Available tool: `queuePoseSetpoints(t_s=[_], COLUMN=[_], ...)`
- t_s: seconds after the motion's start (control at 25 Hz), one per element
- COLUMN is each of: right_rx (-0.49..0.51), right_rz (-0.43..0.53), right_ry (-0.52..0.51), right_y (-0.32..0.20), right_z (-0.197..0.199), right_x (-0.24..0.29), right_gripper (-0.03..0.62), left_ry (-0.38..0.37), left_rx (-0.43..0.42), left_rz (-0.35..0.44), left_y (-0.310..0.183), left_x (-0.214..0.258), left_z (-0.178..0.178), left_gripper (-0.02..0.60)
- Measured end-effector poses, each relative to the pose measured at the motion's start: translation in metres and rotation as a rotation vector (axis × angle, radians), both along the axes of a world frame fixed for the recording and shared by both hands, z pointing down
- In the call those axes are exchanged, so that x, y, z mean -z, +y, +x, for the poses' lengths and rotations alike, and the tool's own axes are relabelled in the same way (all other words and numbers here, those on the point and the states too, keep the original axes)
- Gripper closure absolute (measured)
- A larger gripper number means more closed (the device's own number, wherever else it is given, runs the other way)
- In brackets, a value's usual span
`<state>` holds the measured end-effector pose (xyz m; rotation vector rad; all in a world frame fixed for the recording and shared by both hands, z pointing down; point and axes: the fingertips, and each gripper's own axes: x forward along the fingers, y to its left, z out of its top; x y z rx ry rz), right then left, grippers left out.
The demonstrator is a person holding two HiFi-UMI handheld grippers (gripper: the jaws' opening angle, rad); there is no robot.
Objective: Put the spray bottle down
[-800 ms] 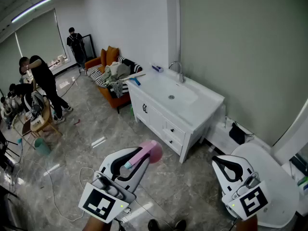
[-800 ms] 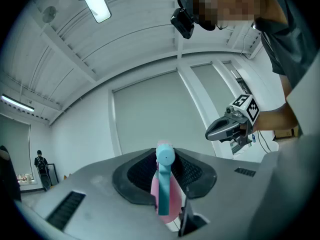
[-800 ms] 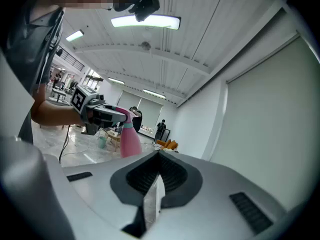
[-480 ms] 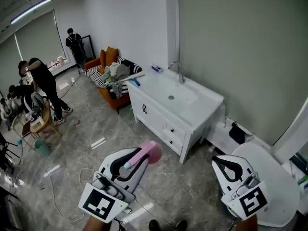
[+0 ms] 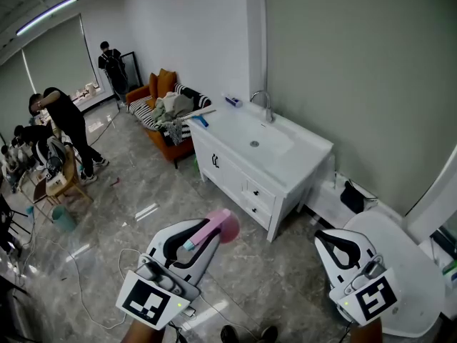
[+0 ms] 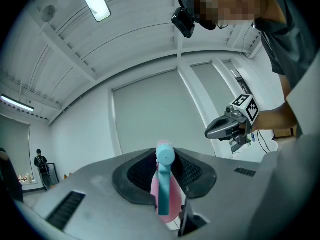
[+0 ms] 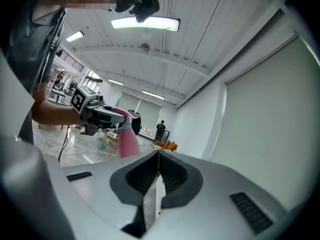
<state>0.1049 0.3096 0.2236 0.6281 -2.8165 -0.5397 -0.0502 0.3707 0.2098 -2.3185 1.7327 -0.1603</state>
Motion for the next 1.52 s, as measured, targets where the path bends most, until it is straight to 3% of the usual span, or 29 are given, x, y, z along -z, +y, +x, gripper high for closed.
queuePoseSetpoints(t_s=[0.48, 1.2, 1.52], right_rx=[0.015, 0.051, 0.025], right_rz=[-0.007, -0.006, -0.011], right_ry=[-0.008, -0.034, -0.014], right_y=[-0.015, -0.062, -0.064], right_z=[0.021, 0.084, 0.074], right_x=[-0.002, -0.003, -0.006], right_gripper=[0.585, 0.585, 0.585], left_ry=[-0.011, -0.030, -0.016], left_rx=[0.026, 0.077, 0.054], left_rz=[-0.007, -0.023, -0.026], left_y=[-0.011, -0.046, -0.053], left_x=[0.001, -0.004, -0.007], left_z=[0.017, 0.073, 0.060], left_gripper=[0.497, 0.497, 0.497])
